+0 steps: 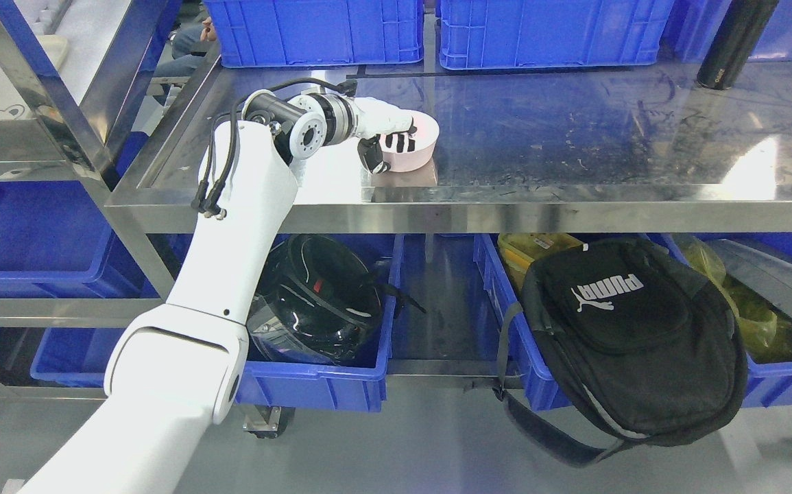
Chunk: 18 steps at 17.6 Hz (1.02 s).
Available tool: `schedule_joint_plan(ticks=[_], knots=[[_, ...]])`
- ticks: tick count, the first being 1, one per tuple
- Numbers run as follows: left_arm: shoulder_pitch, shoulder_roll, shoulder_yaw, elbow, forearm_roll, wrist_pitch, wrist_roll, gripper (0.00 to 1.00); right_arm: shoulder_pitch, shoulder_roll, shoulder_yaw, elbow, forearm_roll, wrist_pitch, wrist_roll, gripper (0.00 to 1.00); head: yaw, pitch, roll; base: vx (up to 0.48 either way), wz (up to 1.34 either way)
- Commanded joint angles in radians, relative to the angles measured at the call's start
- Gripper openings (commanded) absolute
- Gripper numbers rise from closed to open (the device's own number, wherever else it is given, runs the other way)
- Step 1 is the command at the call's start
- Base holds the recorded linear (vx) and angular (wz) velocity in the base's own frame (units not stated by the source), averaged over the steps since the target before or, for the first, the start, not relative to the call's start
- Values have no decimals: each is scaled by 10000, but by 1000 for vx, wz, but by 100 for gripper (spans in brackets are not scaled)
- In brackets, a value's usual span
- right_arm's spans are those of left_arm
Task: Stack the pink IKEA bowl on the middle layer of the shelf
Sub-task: 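Close the left hand fingers on the pink bowl's rim, then lift the pink bowl off the shelf with the left hand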
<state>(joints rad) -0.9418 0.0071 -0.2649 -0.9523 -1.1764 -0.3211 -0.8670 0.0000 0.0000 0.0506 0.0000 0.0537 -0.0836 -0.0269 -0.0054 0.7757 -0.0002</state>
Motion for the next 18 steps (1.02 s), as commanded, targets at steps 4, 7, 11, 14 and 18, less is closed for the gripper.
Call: schedule_joint_plan(ticks=[4, 7, 11, 14, 18], knots=[[-353, 104, -297, 1239, -32, -26, 203, 42, 230, -175, 0, -175, 0, 7, 8, 100, 0, 0, 0, 0, 0], [-369, 104, -282, 1286, -32, -57, 157, 30, 230, -175, 0, -175, 0, 7, 8, 100, 0, 0, 0, 0, 0], [-369, 104, -83, 1133, -17, -118, 65, 10, 230, -175, 0, -175, 0, 7, 8, 100, 0, 0, 0, 0, 0], [-369, 104, 346, 919, -17, -500, -181, 1, 230, -175, 0, -175, 0, 7, 8, 100, 0, 0, 0, 0, 0], [-384, 104, 1265, 184, 45, -746, -196, 1, 230, -175, 0, -175, 0, 7, 8, 100, 0, 0, 0, 0, 0]])
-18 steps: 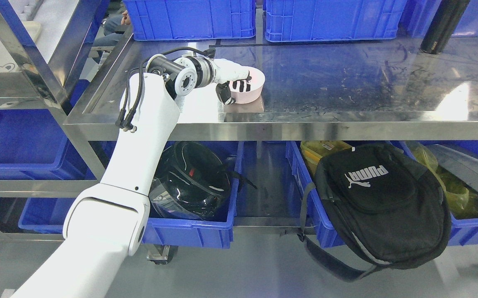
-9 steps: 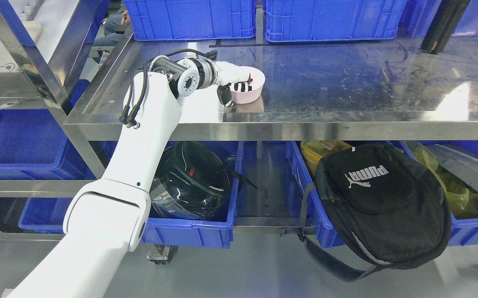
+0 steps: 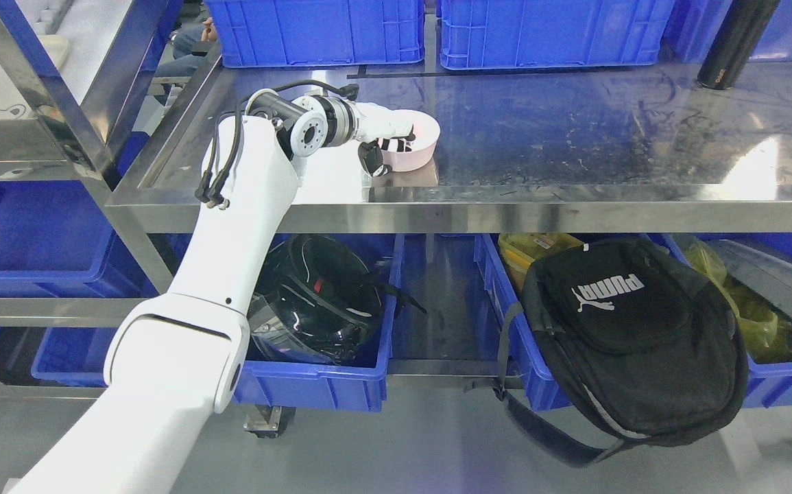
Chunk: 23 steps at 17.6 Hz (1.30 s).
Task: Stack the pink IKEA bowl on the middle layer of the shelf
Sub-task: 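Lift the pink bowl off the shelf with the left hand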
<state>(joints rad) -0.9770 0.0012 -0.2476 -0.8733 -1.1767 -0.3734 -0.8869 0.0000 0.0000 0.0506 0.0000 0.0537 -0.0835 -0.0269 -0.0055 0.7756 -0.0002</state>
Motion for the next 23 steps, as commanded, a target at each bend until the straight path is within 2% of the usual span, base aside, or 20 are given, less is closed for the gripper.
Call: schedule_joint_plan(ticks=[1, 8, 11, 14, 23], knots=[[-32, 162, 1384, -806, 93, -376, -12, 1, 230, -175, 0, -175, 0, 7, 8, 100, 0, 0, 0, 0, 0], [457, 162, 3058, -2722, 600, -2522, -58, 2, 230, -175, 0, -175, 0, 7, 8, 100, 0, 0, 0, 0, 0], [1085, 162, 3243, -4025, 615, -2647, -227, 2, 230, -175, 0, -175, 0, 7, 8, 100, 0, 0, 0, -4, 43], [1379, 162, 3228, -4872, 1303, -2663, -319, 2, 230, -175, 0, -175, 0, 7, 8, 100, 0, 0, 0, -2, 124], [1410, 162, 3212, -4889, 1841, -2678, -319, 2, 230, -175, 0, -175, 0, 7, 8, 100, 0, 0, 0, 0, 300]])
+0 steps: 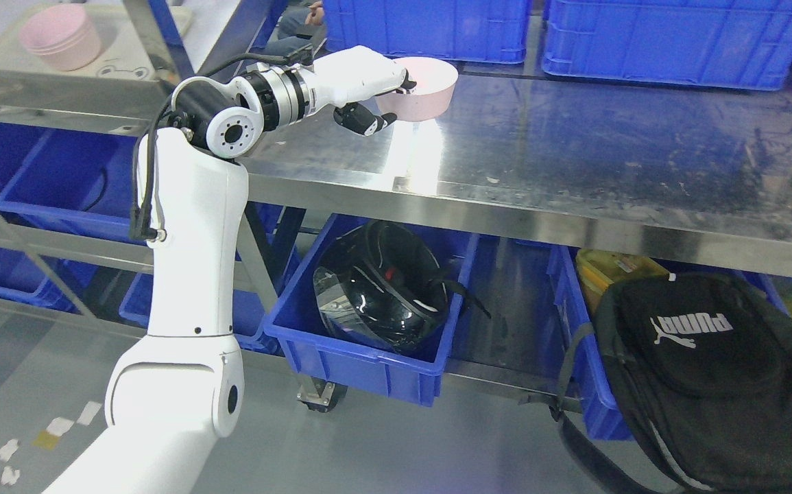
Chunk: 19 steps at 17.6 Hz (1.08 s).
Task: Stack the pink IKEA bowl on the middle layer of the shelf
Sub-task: 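Lift the pink bowl off the shelf with the left hand, then carry the pink bowl in the left hand while the robot turns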
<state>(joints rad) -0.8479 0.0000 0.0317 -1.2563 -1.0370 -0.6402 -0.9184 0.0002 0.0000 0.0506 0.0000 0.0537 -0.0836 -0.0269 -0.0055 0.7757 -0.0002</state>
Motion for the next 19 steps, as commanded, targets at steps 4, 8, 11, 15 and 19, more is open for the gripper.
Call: schedule_joint_plan(ticks=[4, 8, 11, 15, 19], knots=[[150, 174, 480, -1120, 736, -148, -5, 3, 228, -175, 0, -175, 0, 7, 8, 100, 0, 0, 0, 37, 588], [165, 174, 450, -1319, 782, -164, -5, 3, 228, -175, 0, -175, 0, 7, 8, 100, 0, 0, 0, 70, 828], [637, 174, 129, -1672, 1547, -455, 10, 3, 228, -175, 0, -175, 0, 7, 8, 100, 0, 0, 0, 89, 977], [1360, 174, -41, -1841, 1611, -915, 117, 3, 228, -175, 0, -175, 0, 7, 8, 100, 0, 1, 0, 119, 1307], [1438, 174, -638, -1933, 2406, -1452, 57, 3, 228, -175, 0, -175, 0, 7, 8, 100, 0, 3, 0, 155, 1301]])
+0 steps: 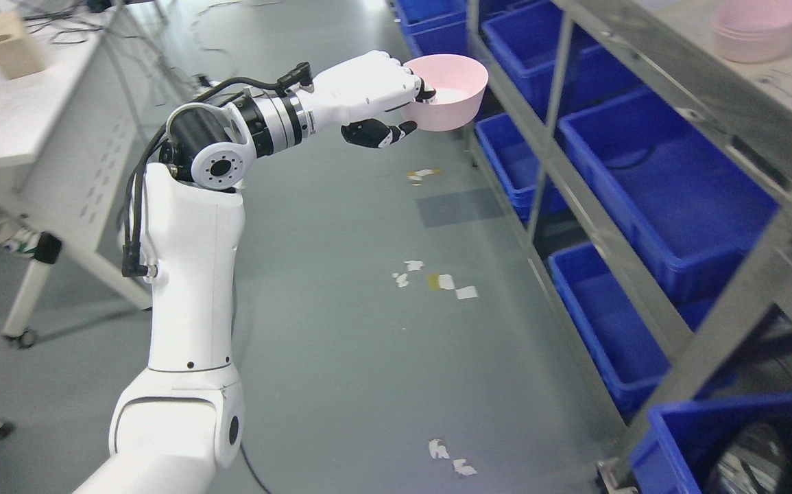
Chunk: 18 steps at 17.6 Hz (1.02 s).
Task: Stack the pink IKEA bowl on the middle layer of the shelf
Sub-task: 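Carry the pink bowl in the left hand while the robot turns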
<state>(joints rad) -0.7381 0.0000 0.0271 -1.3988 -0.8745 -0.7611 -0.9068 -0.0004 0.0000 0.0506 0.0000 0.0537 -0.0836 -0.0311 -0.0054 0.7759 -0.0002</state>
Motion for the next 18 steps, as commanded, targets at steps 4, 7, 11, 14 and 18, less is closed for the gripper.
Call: schedule_joint_plan(ticks=[4, 7, 11, 14, 18], knots=[[937, 174, -974, -1044, 1547, -243, -74, 3, 234, -175, 0, -174, 0, 7, 50, 100, 0, 0, 0, 189, 1005], [1337, 174, -1803, -1459, 1888, -243, 109, 3, 234, -175, 0, -174, 0, 7, 50, 100, 0, 0, 0, 239, 538], [1368, 174, -2095, -1459, 1888, -243, 371, 3, 234, -175, 0, -174, 0, 7, 50, 100, 0, 0, 0, 308, 197], [1368, 174, -2234, -1444, 1888, -243, 462, 3, 234, -175, 0, -174, 0, 7, 50, 100, 0, 0, 0, 332, -154], [1368, 174, -2296, -1474, 2072, -243, 494, 3, 234, -175, 0, -174, 0, 7, 50, 100, 0, 0, 0, 320, -169]])
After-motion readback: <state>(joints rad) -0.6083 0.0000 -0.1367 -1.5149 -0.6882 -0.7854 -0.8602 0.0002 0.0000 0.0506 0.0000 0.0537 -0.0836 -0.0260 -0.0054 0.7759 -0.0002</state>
